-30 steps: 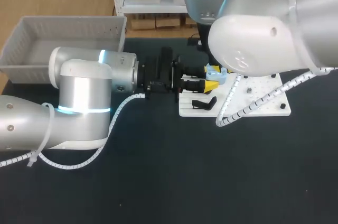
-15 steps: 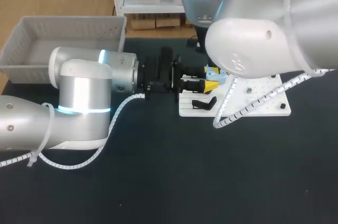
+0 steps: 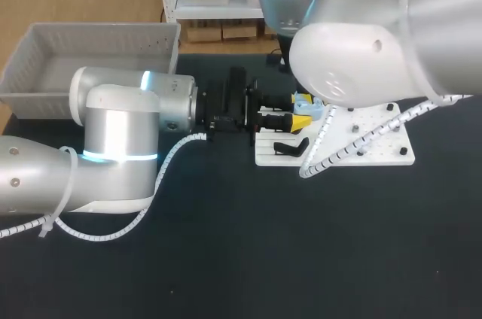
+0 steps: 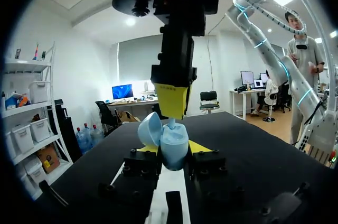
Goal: Pick up each earbud case from the left stands, insert the matching earbuds, close the lid, and place the case in the box.
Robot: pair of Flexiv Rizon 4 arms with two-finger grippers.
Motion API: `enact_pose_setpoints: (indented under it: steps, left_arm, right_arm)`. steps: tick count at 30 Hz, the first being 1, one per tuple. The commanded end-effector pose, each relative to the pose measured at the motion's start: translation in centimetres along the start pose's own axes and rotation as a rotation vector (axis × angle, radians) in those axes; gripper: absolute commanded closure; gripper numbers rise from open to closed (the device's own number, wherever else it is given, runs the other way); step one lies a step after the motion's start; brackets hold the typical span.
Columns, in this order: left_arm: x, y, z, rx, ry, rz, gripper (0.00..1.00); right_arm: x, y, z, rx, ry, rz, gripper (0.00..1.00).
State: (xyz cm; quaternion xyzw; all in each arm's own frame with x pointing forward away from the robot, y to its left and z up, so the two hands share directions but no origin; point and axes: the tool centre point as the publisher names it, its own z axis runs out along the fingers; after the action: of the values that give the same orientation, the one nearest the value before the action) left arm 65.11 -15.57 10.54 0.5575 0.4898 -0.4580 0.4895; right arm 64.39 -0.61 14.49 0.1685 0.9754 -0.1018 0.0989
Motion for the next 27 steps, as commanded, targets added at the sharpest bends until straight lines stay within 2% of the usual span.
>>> enact_pose_setpoints:
  steps: [1,17,18,19,22,24,25,26,27]
  left_arm:
    - [0.1,-0.2,0.0,-0.007,-0.004,0.004,1.00]
    - [0.1,-0.2,0.0,-0.007,-0.004,0.004,1.00]
    - [0.1,-0.2,0.0,-0.007,-0.004,0.004,1.00]
    - [0.1,-0.2,0.0,-0.007,-0.004,0.004,1.00]
    - [0.1,-0.2,0.0,-0.007,-0.004,0.004,1.00]
    - [0.1,-0.2,0.0,-0.007,-0.004,0.004,1.00]
    - [0.1,-0.2,0.0,-0.007,-0.004,0.004,1.00]
    - [0.1,-0.2,0.0,-0.007,-0.004,0.004,1.00]
    - [0.1,-0.2,0.0,-0.007,-0.004,0.004,1.00]
  right_arm:
    - [-0.1,0.1,0.2,0.005,0.003,0.004,1.00]
    - [-0.1,0.7,1.2,0.028,0.004,0.015,1.00]
    - [-0.1,0.7,1.2,0.025,0.008,0.017,0.78]
    - [0.0,0.7,1.1,0.022,0.013,0.017,0.71]
    - [-0.1,0.3,0.6,0.006,0.021,0.022,0.69]
    - [-0.1,-0.3,0.2,-0.002,0.021,0.024,0.62]
    - [-0.2,-0.7,0.1,-0.010,0.023,0.024,0.68]
    - [-0.3,-1.3,0.0,-0.017,0.029,0.028,0.80]
    - [-0.5,-1.8,-0.1,-0.027,0.039,0.030,0.81]
